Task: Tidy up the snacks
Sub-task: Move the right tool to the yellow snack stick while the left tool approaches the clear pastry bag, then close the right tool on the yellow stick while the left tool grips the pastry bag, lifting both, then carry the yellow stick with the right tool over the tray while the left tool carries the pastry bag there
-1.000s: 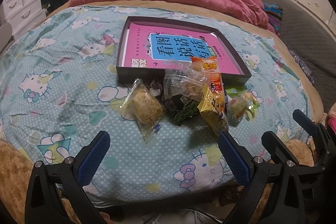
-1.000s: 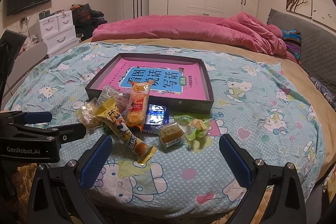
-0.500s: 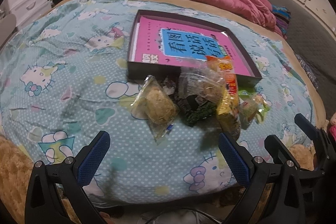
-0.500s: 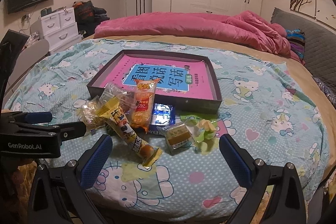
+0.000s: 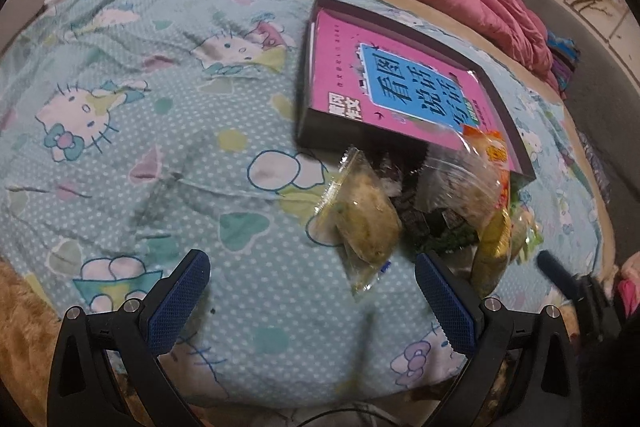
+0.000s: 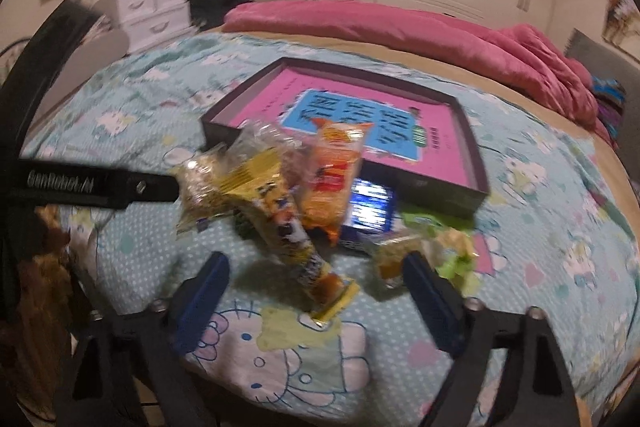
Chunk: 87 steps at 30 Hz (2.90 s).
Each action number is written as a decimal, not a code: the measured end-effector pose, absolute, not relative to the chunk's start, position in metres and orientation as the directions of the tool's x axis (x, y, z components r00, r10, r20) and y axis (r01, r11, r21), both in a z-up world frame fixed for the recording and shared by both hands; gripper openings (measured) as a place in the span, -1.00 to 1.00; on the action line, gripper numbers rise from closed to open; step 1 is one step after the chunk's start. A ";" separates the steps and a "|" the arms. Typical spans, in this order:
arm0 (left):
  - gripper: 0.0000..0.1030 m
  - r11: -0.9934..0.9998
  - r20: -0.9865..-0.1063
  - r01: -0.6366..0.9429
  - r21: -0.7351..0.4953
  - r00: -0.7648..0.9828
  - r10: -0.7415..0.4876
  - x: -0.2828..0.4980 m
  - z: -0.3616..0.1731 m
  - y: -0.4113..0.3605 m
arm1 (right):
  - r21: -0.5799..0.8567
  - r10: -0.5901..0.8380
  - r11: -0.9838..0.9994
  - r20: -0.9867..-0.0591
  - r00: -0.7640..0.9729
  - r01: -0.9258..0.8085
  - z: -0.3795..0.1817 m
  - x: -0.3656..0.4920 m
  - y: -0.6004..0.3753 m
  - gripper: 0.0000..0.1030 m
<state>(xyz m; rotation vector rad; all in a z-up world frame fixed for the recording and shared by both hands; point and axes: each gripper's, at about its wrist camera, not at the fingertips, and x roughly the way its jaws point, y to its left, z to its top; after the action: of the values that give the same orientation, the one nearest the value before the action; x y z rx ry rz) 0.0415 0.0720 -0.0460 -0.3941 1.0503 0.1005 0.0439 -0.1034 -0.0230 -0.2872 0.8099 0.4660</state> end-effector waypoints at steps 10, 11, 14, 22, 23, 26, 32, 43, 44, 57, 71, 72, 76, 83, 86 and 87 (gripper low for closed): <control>0.51 0.918 -0.860 -0.226 -0.325 0.475 -0.187 0.066 -0.058 0.061 | -0.100 0.309 0.812 -0.762 0.569 -0.575 -0.040 0.056 -0.085 -0.06; 0.51 0.924 -0.860 -0.216 -0.316 0.477 -0.183 0.069 -0.059 0.059 | -0.099 0.309 0.812 -0.764 0.567 -0.576 -0.041 0.059 -0.085 -0.08; 0.51 0.928 -0.863 -0.206 -0.309 0.471 -0.183 0.076 -0.062 0.059 | -0.091 0.316 0.812 -0.761 0.567 -0.576 -0.043 0.064 -0.087 -0.20; 0.44 0.958 -0.877 -0.155 -0.241 0.457 -0.147 0.093 -0.073 0.043 | -0.069 0.331 0.804 -0.773 0.541 -0.590 -0.048 0.070 -0.087 -0.42; 0.35 0.962 -0.877 -0.147 -0.230 0.459 -0.139 0.094 -0.073 0.040 | -0.068 0.334 0.801 -0.773 0.539 -0.594 -0.048 0.069 -0.087 -0.44; 0.01 0.970 -0.869 -0.111 -0.218 0.474 -0.141 0.097 -0.071 0.034 | -0.045 0.351 0.802 -0.772 0.530 -0.596 -0.047 0.069 -0.089 -0.48; -0.24 0.965 -0.857 -0.094 -0.246 0.485 -0.171 0.098 -0.067 0.035 | 0.011 0.380 0.819 -0.760 0.528 -0.573 -0.038 0.068 -0.102 -0.58; -0.25 0.938 -0.811 -0.136 -0.319 0.551 -0.195 0.074 -0.042 0.067 | 0.156 0.451 0.853 -0.702 0.551 -0.499 -0.008 0.071 -0.137 -0.61; -0.25 0.937 -0.807 -0.140 -0.321 0.558 -0.193 0.072 -0.039 0.068 | 0.161 0.454 0.853 -0.696 0.556 -0.496 -0.005 0.071 -0.139 -0.61; -0.25 0.932 -0.764 -0.143 -0.332 0.620 -0.177 0.089 -0.010 0.084 | 0.166 0.428 0.895 -0.583 0.690 -0.415 0.052 0.113 -0.170 -0.61; -0.25 0.940 -0.759 -0.130 -0.316 0.629 -0.169 0.143 -0.006 0.076 | 0.178 0.348 0.936 -0.599 0.721 -0.304 0.031 0.171 -0.185 -0.61; -0.25 0.940 -0.761 -0.129 -0.316 0.627 -0.170 0.146 -0.007 0.076 | 0.179 0.347 0.936 -0.600 0.721 -0.302 0.029 0.172 -0.185 -0.61; -0.25 0.941 -0.763 -0.122 -0.316 0.622 -0.175 0.160 -0.012 0.072 | 0.179 0.331 0.942 -0.614 0.716 -0.283 0.021 0.178 -0.187 -0.61; -0.25 0.947 -0.777 -0.107 -0.303 0.603 -0.181 0.173 -0.028 0.065 | 0.164 0.300 0.953 -0.644 0.704 -0.256 0.008 0.187 -0.190 -0.61; -0.25 0.951 -0.785 -0.100 -0.293 0.593 -0.180 0.174 -0.033 0.061 | 0.162 0.292 0.955 -0.660 0.692 -0.249 0.002 0.191 -0.190 -0.61; -0.25 0.952 -0.786 -0.097 -0.291 0.591 -0.180 0.174 -0.034 0.061 | 0.162 0.292 0.955 -0.664 0.689 -0.248 0.001 0.192 -0.190 -0.61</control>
<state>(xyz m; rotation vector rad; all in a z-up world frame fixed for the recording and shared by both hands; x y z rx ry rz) 0.1740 0.0606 -0.0338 -0.3203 0.9418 -0.0492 0.1916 -0.1902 0.0006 0.0610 0.7527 0.3021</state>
